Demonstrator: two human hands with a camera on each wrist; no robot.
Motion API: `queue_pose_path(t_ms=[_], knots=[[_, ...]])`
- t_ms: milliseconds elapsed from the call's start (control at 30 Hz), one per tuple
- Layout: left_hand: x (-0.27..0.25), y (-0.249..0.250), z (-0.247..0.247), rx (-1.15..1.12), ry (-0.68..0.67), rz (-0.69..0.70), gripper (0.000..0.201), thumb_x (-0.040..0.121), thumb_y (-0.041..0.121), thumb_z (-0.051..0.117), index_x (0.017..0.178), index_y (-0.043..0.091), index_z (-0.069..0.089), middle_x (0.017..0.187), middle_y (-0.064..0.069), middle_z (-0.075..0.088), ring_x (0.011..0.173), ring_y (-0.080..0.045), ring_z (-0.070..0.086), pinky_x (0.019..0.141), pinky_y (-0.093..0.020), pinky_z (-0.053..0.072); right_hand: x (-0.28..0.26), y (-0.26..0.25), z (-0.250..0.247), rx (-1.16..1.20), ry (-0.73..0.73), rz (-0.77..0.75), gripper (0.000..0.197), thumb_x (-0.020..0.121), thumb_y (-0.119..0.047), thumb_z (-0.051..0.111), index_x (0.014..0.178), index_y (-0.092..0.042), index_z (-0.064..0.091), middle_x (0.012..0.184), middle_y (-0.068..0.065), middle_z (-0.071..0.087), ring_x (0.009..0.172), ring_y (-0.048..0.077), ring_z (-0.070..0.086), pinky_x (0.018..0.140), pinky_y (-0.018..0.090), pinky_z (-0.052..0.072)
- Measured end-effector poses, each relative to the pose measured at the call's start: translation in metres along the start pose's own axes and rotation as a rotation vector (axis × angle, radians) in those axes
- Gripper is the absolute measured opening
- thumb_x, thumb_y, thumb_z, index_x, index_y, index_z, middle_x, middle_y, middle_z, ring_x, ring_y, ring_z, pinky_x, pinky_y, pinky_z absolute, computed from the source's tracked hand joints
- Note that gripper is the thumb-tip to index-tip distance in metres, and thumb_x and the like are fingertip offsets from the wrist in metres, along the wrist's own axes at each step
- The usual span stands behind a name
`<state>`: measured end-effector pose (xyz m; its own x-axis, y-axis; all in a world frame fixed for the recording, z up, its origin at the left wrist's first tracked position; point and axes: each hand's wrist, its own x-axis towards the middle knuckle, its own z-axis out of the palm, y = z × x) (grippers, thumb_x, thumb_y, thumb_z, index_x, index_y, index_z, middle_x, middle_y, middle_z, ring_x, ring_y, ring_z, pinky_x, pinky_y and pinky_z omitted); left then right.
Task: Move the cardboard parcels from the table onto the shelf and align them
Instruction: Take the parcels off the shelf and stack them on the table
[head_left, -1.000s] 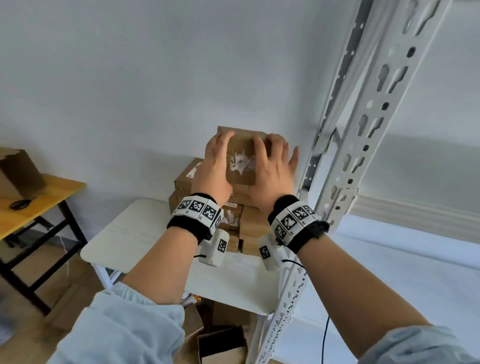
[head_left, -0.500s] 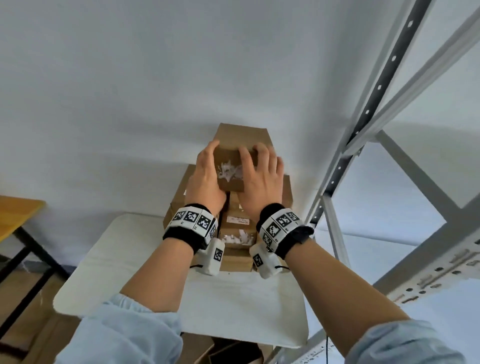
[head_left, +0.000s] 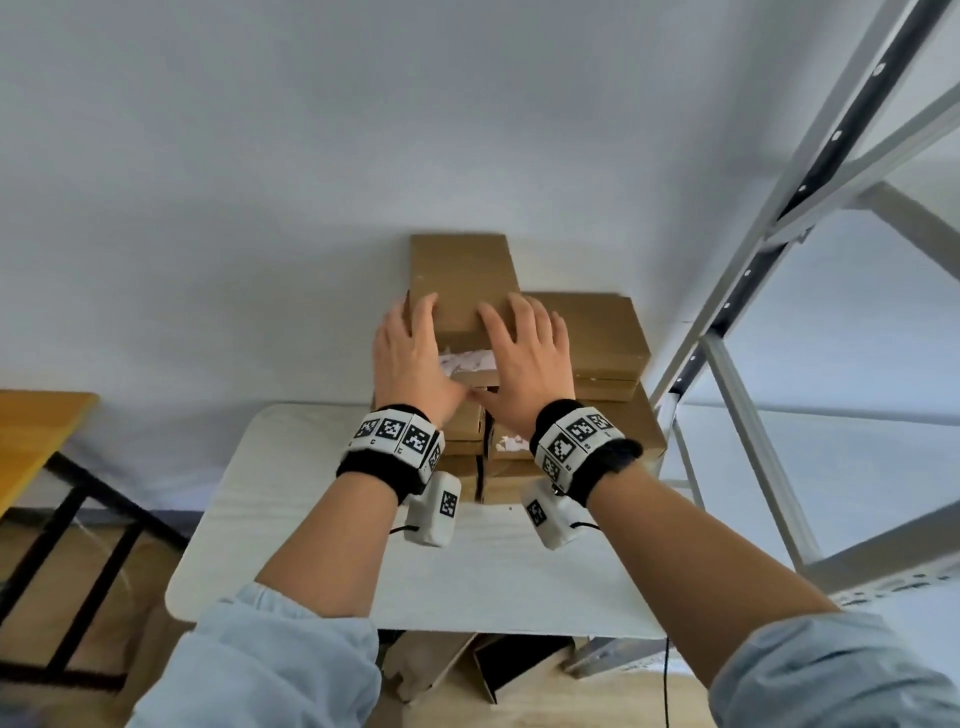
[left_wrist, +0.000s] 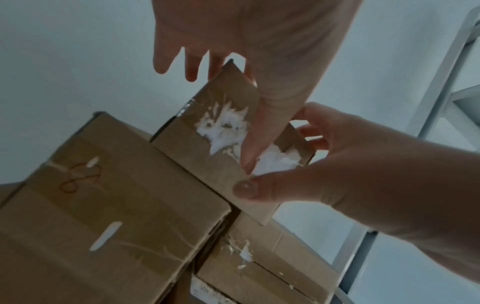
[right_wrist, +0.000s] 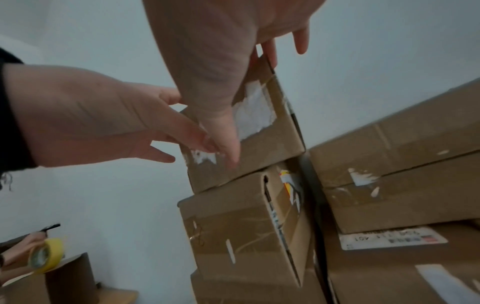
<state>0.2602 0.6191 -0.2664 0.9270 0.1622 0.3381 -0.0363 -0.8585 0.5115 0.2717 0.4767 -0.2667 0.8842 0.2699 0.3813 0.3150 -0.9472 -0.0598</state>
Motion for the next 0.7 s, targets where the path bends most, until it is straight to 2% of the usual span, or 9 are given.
queue_pose_path(t_ms=[67, 167, 233, 333, 433, 600, 700], knots=[[0.0, 0.009, -0.001, 0.042, -0.008, 0.035, 0.111, 0.06, 0.036, 0.092, 0.149, 0.022, 0.028, 0.152, -0.019, 0.03, 0.141, -0.036, 0.029, 0.116, -0.054, 0.028, -0.006, 0.008, -0.006, -0.039, 0.01, 0.043, 0.103, 0.065, -0.044, 0.085, 0.148, -0.021, 0.029, 0.153, 0.018, 0.029, 0.142, 0.038, 0.028, 0.116, 0.057, 0.026], [-0.009, 0.027, -0.006, 0.163, -0.011, 0.043, 0.11, 0.065, 0.049, 0.086, 0.151, 0.022, 0.023, 0.158, -0.019, 0.021, 0.149, -0.04, 0.012, 0.12, -0.06, 0.01, -0.025, 0.023, -0.022, -0.057, -0.011, 0.099, 0.096, 0.073, -0.033, 0.08, 0.15, -0.022, 0.025, 0.157, 0.016, 0.022, 0.145, 0.038, 0.022, 0.118, 0.055, 0.021], [-0.021, 0.04, -0.011, 0.223, 0.008, 0.03, 0.114, 0.065, 0.053, 0.085, 0.153, 0.024, 0.02, 0.161, -0.018, 0.015, 0.15, -0.04, 0.006, 0.119, -0.061, 0.005, -0.043, 0.036, -0.034, -0.067, -0.033, 0.121, 0.095, 0.076, -0.028, 0.077, 0.152, -0.024, 0.02, 0.159, 0.015, 0.017, 0.147, 0.037, 0.017, 0.119, 0.055, 0.019], [-0.047, 0.065, -0.017, 0.236, -0.01, 0.044, 0.115, 0.066, 0.051, 0.086, 0.154, 0.025, 0.017, 0.162, -0.016, 0.015, 0.15, -0.039, 0.007, 0.119, -0.062, 0.007, -0.077, 0.053, -0.057, -0.081, -0.036, 0.151, 0.098, 0.076, -0.026, 0.077, 0.153, -0.024, 0.016, 0.16, 0.015, 0.014, 0.147, 0.036, 0.015, 0.121, 0.053, 0.016], [-0.087, 0.098, -0.016, 0.21, -0.022, 0.116, 0.11, 0.067, 0.046, 0.088, 0.153, 0.024, 0.022, 0.16, -0.013, 0.023, 0.15, -0.037, 0.013, 0.12, -0.061, 0.009, -0.122, 0.068, -0.082, -0.078, -0.02, 0.172, 0.098, 0.077, -0.026, 0.077, 0.153, -0.023, 0.016, 0.159, 0.015, 0.015, 0.147, 0.036, 0.015, 0.121, 0.053, 0.017], [-0.183, 0.162, -0.004, 0.193, -0.054, 0.236, 0.108, 0.066, 0.044, 0.088, 0.151, 0.023, 0.026, 0.158, -0.011, 0.03, 0.148, -0.034, 0.021, 0.119, -0.058, 0.016, -0.223, 0.096, -0.127, -0.09, 0.126, 0.172, 0.087, 0.071, -0.022, 0.078, 0.146, -0.017, 0.034, 0.151, 0.016, 0.032, 0.139, 0.037, 0.031, 0.111, 0.052, 0.035], [-0.248, 0.202, 0.003, 0.156, -0.094, 0.278, 0.106, 0.07, 0.045, 0.086, 0.152, 0.021, 0.025, 0.158, -0.013, 0.028, 0.148, -0.035, 0.021, 0.118, -0.058, 0.02, -0.293, 0.119, -0.153, -0.094, 0.199, 0.197, 0.082, 0.069, -0.022, 0.08, 0.141, -0.016, 0.041, 0.147, 0.016, 0.039, 0.135, 0.037, 0.037, 0.107, 0.052, 0.039]])
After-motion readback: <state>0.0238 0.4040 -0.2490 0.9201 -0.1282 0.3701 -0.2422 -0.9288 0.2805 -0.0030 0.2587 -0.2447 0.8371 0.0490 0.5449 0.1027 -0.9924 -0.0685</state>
